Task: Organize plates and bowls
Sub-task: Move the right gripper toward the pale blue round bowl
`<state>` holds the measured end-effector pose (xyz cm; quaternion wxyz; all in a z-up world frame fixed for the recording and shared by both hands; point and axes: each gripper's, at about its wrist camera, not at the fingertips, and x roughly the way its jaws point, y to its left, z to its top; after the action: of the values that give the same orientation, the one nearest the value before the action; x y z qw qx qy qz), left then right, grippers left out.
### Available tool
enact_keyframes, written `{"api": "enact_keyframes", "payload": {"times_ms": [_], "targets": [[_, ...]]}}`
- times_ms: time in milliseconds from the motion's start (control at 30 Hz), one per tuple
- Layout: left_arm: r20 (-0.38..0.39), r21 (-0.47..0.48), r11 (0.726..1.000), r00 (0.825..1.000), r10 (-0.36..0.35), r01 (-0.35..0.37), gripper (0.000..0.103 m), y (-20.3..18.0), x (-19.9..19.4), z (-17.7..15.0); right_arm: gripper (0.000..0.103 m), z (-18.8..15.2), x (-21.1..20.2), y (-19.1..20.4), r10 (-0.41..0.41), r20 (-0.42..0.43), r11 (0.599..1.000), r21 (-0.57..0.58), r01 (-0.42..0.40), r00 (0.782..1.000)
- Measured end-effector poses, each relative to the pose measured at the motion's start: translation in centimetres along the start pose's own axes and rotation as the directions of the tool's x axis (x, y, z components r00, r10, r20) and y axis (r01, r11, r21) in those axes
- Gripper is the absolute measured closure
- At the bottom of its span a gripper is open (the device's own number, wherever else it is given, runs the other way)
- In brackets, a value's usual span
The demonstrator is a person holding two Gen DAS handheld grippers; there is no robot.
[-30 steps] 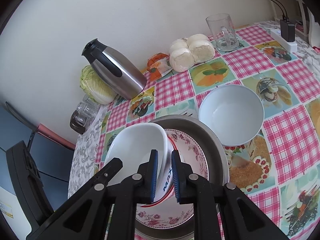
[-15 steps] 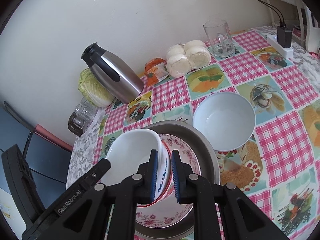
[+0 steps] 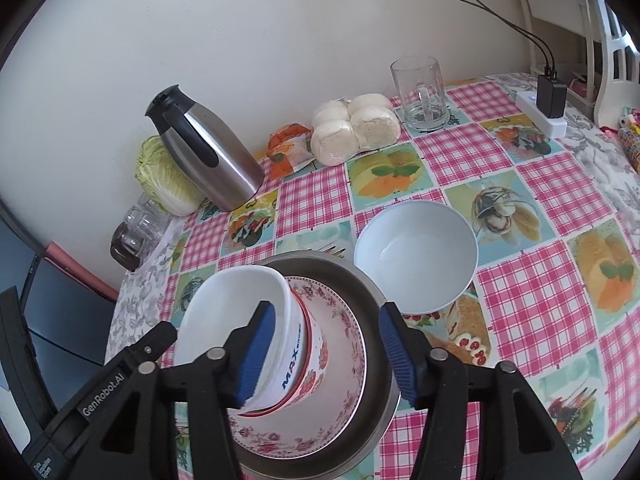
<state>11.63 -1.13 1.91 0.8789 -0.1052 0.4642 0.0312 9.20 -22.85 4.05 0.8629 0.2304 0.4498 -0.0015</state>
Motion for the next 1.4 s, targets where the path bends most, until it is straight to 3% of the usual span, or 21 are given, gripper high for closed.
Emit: {"api": "enact_keyframes", "payload": {"times_ms": [67, 300, 533, 633, 1400], "targets": [[0.003, 0.000, 1.000, 1.000, 0.009, -0.009, 0.018, 0.2, 0.1, 0.0, 0.033, 0.0, 0.1, -0.1, -0.002, -0.001, 1.000, 0.002, 0.002, 1.000], [0.014, 0.022, 0.998, 0.998, 0.058, -0.058, 0.014, 0.2, 0.3, -0.1, 0.020, 0.1, 0.1, -0.5, -0.018, 0.002, 1.000, 0.013, 0.018, 1.000], [0.021, 0.018, 0.998, 0.998, 0.054, -0.054, 0.011, 0.4, 0.2, 0.0, 0.012, 0.2, 0.0, -0.8, -0.020, 0.004, 1.000, 0.022, 0.020, 1.000], [0.020, 0.023, 0.998, 0.998, 0.058, -0.059, 0.010, 0.3, 0.3, 0.0, 0.000, 0.3, -0.1, -1.0, -0.024, 0.015, 0.999, 0.026, 0.024, 1.000], [0.043, 0.089, 0.993, 0.996, 0.077, -0.080, 0.007, -1.9, -1.4, -0.7, 0.000, 0.8, -1.6, -3.1, -0.004, 0.032, 0.997, 0.073, 0.002, 0.999]]}}
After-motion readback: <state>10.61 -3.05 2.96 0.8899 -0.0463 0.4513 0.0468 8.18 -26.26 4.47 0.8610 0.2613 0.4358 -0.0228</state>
